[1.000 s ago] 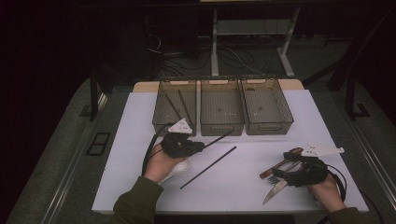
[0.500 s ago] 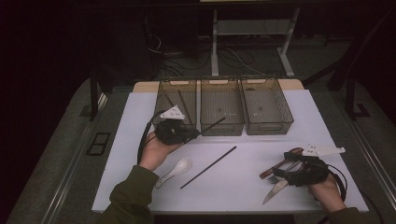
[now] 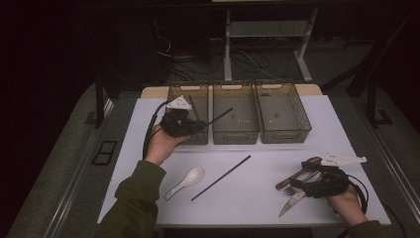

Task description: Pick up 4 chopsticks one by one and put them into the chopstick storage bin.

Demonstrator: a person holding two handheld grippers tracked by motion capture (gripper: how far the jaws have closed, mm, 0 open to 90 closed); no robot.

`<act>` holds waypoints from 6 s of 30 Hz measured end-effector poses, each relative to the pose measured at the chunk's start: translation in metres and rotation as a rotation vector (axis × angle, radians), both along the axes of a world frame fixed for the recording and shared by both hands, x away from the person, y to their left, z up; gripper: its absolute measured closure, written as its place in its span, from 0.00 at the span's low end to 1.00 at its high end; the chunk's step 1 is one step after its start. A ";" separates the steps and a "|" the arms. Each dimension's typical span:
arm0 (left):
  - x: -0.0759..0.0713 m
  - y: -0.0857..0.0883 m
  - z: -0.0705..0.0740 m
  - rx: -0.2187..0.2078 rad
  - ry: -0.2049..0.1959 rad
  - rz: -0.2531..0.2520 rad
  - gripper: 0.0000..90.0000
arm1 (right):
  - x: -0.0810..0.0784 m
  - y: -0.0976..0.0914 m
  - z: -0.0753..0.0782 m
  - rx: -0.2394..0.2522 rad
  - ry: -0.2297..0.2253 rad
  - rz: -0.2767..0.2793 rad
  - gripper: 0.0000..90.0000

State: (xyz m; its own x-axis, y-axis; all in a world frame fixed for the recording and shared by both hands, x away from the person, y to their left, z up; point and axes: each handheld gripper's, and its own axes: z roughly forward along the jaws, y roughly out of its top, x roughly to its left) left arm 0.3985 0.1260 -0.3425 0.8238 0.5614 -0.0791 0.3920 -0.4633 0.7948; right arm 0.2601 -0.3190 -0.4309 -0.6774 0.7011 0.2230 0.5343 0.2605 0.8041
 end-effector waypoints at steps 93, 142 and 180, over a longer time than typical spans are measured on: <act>-0.016 -0.022 -0.012 -0.034 -0.020 0.078 0.38 | -0.001 -0.003 0.000 0.014 0.004 -0.011 0.15; -0.090 -0.063 -0.095 0.061 0.095 -0.023 0.64 | 0.000 0.000 -0.003 -0.026 -0.001 0.006 0.15; -0.089 -0.069 -0.105 0.107 0.141 -0.023 0.94 | 0.000 0.001 -0.003 -0.031 0.001 0.009 0.16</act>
State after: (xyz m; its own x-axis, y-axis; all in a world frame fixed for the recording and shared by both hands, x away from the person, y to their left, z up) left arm 0.3096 0.0568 -0.4471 0.8215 0.5539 -0.1356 0.4844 -0.5523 0.6785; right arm 0.2598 -0.3178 -0.4342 -0.6836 0.7014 0.2019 0.5323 0.2899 0.7954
